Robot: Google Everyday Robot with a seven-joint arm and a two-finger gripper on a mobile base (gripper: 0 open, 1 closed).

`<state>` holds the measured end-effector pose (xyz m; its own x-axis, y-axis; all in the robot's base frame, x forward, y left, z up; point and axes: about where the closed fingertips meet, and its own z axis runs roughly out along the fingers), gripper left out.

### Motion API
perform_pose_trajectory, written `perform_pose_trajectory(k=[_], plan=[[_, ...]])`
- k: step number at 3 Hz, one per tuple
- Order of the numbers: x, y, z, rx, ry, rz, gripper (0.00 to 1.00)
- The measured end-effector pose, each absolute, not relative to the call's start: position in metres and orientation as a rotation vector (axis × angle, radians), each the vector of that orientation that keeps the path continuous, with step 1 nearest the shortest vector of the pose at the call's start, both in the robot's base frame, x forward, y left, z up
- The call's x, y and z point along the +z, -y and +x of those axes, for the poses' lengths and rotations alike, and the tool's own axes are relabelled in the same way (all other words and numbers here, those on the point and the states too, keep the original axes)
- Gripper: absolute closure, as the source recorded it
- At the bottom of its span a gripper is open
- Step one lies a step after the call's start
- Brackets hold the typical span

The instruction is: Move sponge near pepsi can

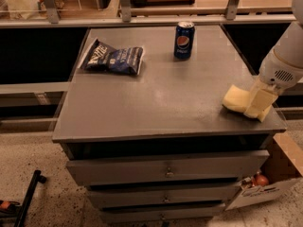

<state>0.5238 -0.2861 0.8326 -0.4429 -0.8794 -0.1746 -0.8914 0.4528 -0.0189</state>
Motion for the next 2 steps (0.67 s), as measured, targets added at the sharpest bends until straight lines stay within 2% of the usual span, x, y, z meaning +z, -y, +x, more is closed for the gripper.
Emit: perform_pose_trajectory(k=[2], plan=[[0.842,0.281,0.566,0.042,-2.501,-1.532,1.0]])
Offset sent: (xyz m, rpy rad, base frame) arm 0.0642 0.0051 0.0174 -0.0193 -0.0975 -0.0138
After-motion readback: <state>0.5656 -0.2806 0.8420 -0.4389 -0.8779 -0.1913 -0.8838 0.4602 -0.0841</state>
